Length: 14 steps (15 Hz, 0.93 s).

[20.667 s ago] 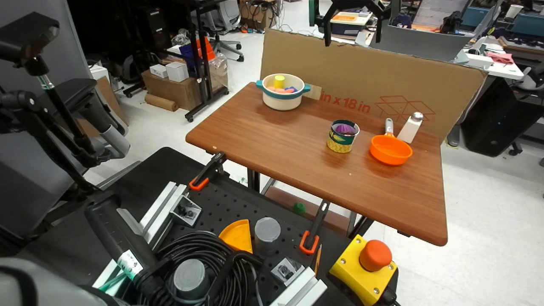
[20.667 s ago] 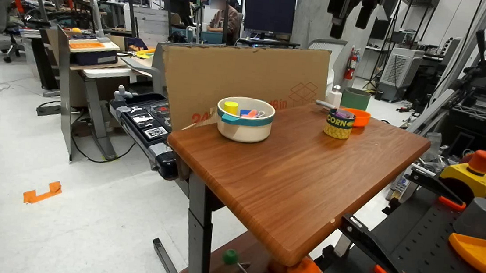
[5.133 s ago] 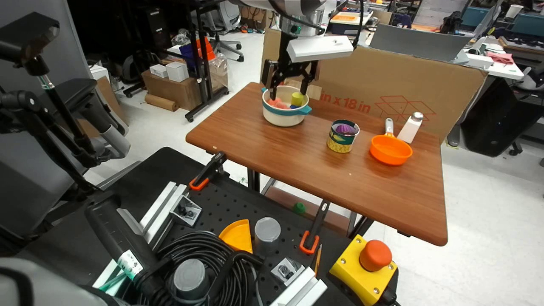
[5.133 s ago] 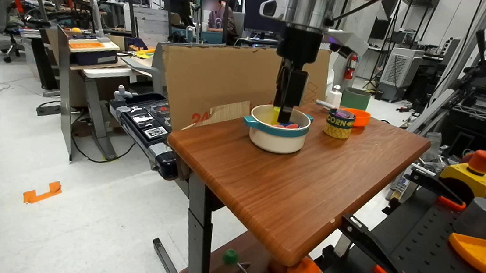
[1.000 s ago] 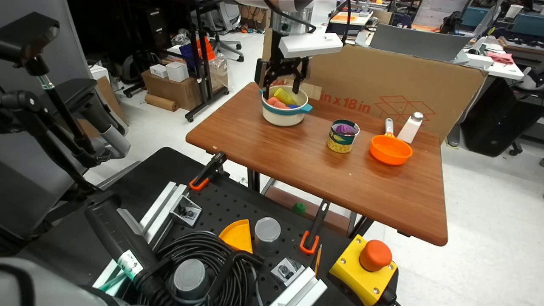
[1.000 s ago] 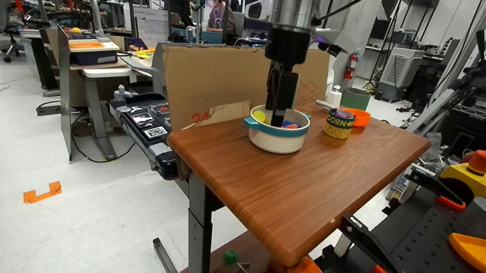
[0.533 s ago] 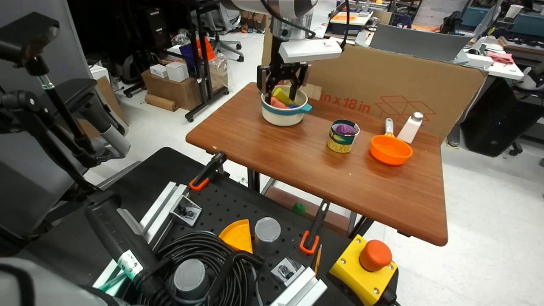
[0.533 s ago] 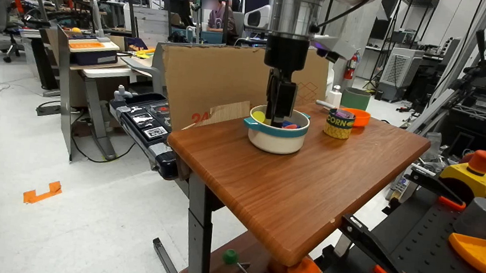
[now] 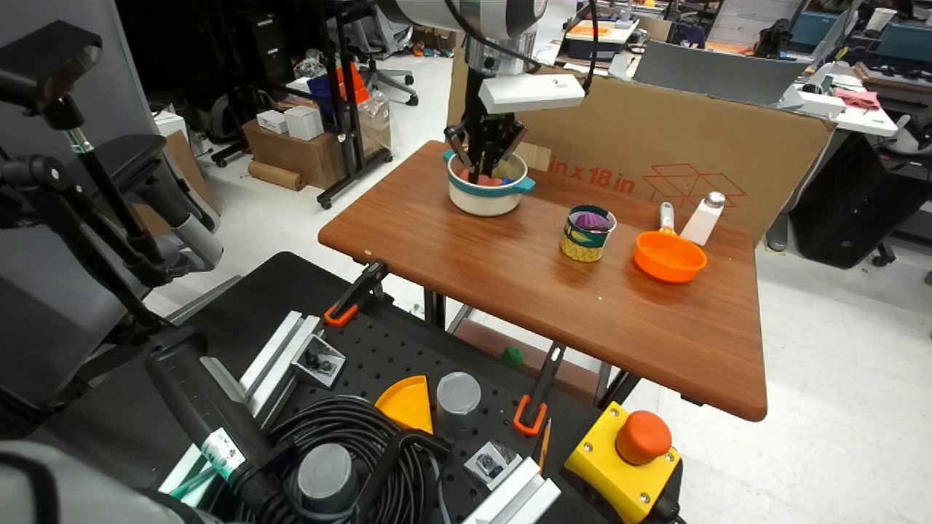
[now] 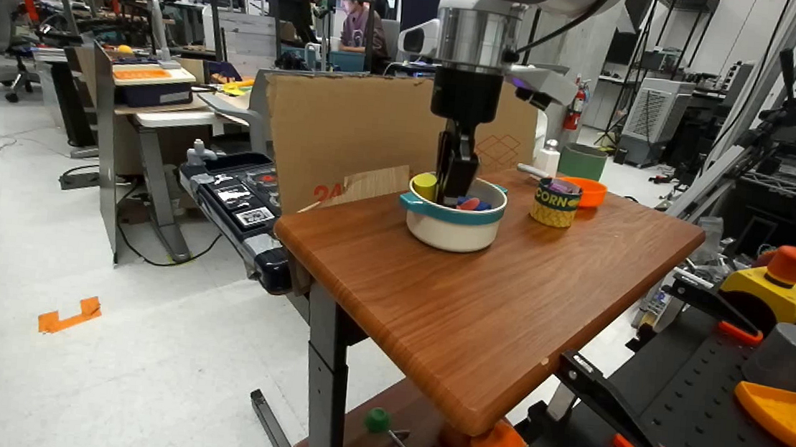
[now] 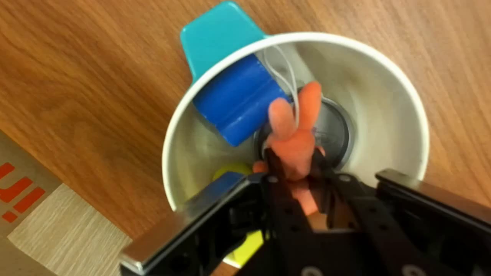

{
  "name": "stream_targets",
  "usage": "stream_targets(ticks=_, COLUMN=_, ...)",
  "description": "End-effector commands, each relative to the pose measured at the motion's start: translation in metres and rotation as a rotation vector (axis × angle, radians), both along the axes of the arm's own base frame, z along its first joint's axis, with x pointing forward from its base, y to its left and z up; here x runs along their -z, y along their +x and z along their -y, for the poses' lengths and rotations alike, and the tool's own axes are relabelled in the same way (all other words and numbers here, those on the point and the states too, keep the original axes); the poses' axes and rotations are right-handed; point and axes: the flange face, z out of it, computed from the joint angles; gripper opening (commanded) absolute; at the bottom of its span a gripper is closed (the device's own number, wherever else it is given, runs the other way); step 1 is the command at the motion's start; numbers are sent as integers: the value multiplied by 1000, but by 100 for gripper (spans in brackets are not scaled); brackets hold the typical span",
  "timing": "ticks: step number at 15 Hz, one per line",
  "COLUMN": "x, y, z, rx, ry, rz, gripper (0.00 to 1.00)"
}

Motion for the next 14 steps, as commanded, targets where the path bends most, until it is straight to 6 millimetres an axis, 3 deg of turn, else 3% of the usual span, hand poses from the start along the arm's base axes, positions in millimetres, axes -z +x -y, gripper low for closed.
stream_targets(ticks=1, x=2, y=6, z=0, rx=-6, ry=-1, rz=-20, gripper=0)
stream_targets(ticks=6, x=-7, y=5, z=-1, rx=-13, ry=11, rz=-13, gripper=2)
stream_targets(ticks=14, x=-39, y=-4, z=-16, rx=-77, ry=24, rz=51, gripper=2)
